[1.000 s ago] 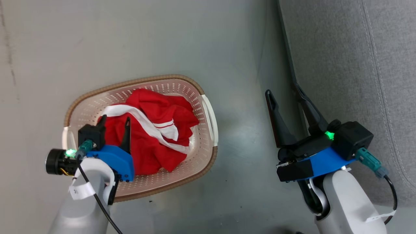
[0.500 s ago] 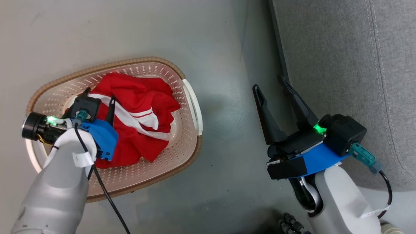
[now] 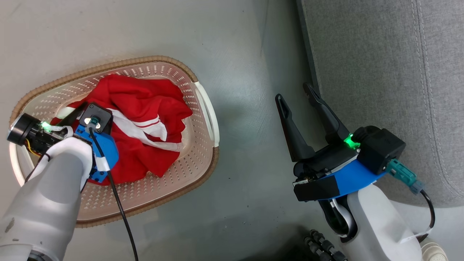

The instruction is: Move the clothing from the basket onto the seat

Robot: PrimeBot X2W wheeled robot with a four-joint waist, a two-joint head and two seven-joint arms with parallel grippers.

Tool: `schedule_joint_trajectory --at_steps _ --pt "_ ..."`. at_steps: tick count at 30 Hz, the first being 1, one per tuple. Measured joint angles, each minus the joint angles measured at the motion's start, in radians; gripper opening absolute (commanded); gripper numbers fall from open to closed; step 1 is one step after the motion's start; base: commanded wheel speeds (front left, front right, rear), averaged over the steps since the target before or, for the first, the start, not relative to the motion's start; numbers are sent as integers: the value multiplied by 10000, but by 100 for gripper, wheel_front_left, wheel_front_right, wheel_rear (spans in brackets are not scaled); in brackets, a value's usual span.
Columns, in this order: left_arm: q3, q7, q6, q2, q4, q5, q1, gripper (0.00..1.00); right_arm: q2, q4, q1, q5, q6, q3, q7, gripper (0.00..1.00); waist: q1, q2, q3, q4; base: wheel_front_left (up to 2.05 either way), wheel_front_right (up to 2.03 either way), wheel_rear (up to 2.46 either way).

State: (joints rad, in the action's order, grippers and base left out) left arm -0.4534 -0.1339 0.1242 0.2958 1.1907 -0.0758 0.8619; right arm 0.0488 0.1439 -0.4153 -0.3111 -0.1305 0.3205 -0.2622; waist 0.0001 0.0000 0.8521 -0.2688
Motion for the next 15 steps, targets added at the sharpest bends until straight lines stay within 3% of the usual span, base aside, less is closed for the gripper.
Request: schedule_joint_trajectory --at_steps 12,13,14,15 --pt "-830 800 15 307 362 -476 450 100 0 -71 -18 -104 0 142 0 100 0 0 225 -112 0 0 0" --pt "-840 805 15 305 374 -472 460 89 0 -73 -18 -125 0 153 0 100 0 0 242 -118 0 0 0" --pt "-844 813 15 301 384 -441 472 36 0 -75 -18 -153 0 159 0 100 0 0 260 -123 0 0 0" --pt "-853 826 15 291 385 -397 478 0 0 -75 -18 -157 0 161 0 100 -1 0 275 -127 0 0 0"
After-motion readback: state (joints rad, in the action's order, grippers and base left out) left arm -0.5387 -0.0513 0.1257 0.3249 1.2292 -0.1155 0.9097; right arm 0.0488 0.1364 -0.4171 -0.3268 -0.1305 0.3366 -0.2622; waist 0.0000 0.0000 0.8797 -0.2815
